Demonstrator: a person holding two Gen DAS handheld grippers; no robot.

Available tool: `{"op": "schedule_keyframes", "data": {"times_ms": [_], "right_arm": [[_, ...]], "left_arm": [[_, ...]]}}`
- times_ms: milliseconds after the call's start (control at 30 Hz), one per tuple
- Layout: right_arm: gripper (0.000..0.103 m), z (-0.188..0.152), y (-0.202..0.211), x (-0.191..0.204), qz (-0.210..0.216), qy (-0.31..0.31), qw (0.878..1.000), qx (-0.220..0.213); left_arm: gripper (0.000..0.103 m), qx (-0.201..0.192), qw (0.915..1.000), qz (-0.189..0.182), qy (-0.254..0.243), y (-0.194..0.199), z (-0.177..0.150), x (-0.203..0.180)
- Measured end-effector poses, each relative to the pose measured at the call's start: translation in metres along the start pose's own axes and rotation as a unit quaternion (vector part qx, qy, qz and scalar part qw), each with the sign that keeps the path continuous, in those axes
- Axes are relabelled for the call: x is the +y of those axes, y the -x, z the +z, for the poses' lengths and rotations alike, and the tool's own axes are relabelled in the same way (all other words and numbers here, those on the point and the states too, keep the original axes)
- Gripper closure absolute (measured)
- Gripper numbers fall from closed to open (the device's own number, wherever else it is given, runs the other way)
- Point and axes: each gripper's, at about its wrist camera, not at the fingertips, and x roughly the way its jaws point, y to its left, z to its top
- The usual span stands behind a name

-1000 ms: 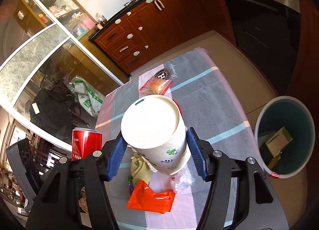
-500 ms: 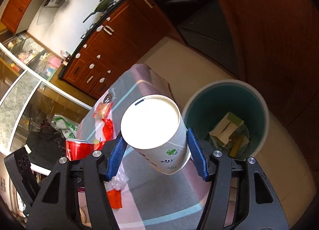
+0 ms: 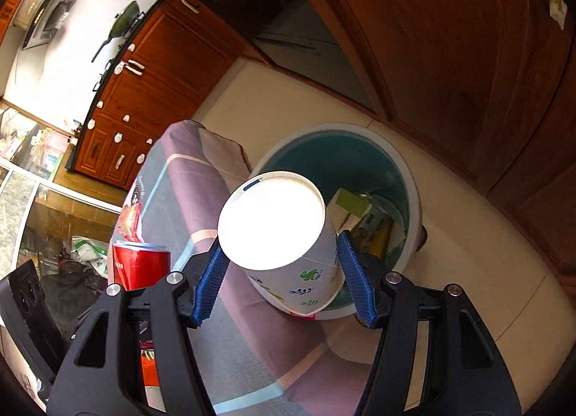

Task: Collect trash
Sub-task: 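Open the right tool over the bin while the left tool drops the can in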

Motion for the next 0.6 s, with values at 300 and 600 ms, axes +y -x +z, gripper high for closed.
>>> {"op": "schedule_keyframes", "data": {"times_ms": [300, 600], "right_arm": [[0.042, 0.003, -0.029, -0.015, -0.019, -0.022, 0.999, 0.03], [0.028, 0.006, -0.042, -0.021, -0.033, -0.034, 0.998, 0.045]], "left_arm": [[0.046, 0.027, 0.9993, -0.007, -0.026, -0.05, 0.028, -0.012], [0.035, 0.051, 0.9985, -0.001, -0.017, -0.076, 0.038, -0.006]]}}
